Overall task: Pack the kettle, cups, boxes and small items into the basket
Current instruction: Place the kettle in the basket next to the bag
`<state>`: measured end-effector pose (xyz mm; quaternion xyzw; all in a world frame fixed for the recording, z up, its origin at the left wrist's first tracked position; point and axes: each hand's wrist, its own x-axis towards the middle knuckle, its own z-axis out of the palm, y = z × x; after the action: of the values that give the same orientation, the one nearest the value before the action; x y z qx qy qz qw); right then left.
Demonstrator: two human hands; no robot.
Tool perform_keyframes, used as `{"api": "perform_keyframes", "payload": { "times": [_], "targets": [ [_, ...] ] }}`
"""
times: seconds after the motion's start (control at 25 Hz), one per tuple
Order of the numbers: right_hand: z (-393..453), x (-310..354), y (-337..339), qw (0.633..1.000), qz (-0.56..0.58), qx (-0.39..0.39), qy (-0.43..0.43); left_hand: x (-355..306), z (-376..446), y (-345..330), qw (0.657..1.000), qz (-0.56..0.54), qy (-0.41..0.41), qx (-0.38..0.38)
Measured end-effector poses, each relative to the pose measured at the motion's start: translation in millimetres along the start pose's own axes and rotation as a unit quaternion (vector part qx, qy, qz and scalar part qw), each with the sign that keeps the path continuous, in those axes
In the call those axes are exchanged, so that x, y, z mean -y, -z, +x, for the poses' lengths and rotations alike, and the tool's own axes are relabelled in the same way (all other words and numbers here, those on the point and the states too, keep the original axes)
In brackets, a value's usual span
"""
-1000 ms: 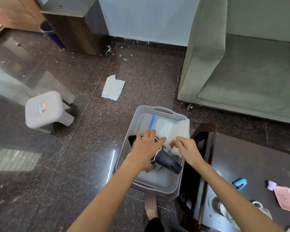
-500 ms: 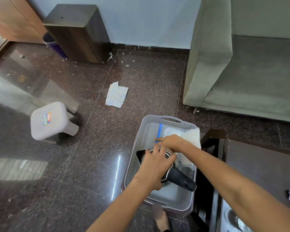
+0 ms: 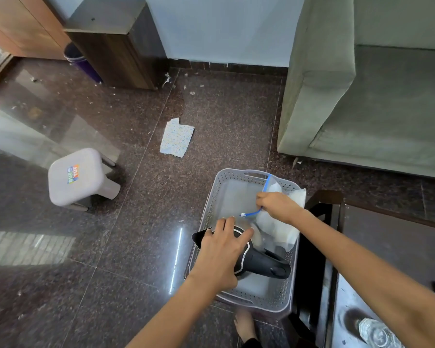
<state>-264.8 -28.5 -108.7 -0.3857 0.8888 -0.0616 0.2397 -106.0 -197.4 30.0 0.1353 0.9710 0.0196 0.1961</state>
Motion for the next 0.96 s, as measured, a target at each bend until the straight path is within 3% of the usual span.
{"api": "perform_keyframes", "payload": {
  "times": [0.24,0.36,0.52,0.64,0.72,0.96],
  "targets": [
    [-50.6,-21.5,15.4,0.989,0.139,-0.045,0.002,3.3,3.0,3.4,1.000,0.016,0.010,0.015],
    [-65.4,-26.1,29.2,0.996,0.091,-0.007,-0.021,3.8,10.9,6.5,0.999,0.032,0.016,0.031],
    [-79.4,-11.6,23.3,0.995,-0.054,0.026,-0.073,1.9,23.6,14.7,0.999,0.014,0.022,0.046],
    [-99.2,3.4,9.3,0.991,-0.098,-0.031,-0.090,3.2,28.5,19.4,0.999,-0.002,0.024,0.044],
    [-110.6,8.1,1.8,0.991,-0.088,-0.066,-0.077,5.5,32.9,22.3,0.999,-0.001,0.023,0.033],
    [-121.1,12.0,-0.9,0.995,-0.004,0.000,-0.102,14.6,73.4,37.3,1.000,0.012,0.002,-0.001]
  ]
}}
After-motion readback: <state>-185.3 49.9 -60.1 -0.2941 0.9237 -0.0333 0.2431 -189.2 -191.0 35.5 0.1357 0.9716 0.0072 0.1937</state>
